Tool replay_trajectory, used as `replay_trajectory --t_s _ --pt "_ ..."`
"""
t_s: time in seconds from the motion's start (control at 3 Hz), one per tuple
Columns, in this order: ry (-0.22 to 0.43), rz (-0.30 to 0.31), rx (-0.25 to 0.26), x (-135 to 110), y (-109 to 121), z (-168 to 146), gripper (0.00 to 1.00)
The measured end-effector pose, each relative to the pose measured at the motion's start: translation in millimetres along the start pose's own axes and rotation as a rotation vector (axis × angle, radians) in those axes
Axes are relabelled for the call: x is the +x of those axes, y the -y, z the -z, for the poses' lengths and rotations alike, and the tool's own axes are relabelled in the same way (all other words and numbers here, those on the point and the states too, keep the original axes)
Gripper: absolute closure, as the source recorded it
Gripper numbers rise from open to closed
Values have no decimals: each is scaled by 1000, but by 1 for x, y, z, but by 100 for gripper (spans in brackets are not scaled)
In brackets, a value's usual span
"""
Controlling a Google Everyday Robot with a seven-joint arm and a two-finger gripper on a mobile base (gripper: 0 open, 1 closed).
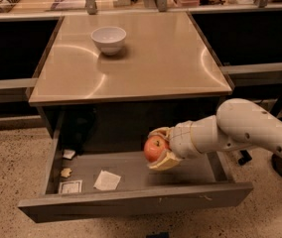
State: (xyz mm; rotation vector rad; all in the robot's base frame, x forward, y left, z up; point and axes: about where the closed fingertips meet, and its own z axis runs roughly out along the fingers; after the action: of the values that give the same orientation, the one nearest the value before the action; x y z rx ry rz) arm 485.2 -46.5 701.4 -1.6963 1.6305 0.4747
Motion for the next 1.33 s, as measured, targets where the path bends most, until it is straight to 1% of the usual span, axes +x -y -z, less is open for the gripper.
replay_trajectory --t_s 0.33,0.67,1.0,1.33 --pt "18 54 -1 5 21 -31 100" --pt "37 70 -1 13 35 -59 100" --pt "36 61 -3 25 41 -81 100" --pt "24 46 -16 38 43 -100 100"
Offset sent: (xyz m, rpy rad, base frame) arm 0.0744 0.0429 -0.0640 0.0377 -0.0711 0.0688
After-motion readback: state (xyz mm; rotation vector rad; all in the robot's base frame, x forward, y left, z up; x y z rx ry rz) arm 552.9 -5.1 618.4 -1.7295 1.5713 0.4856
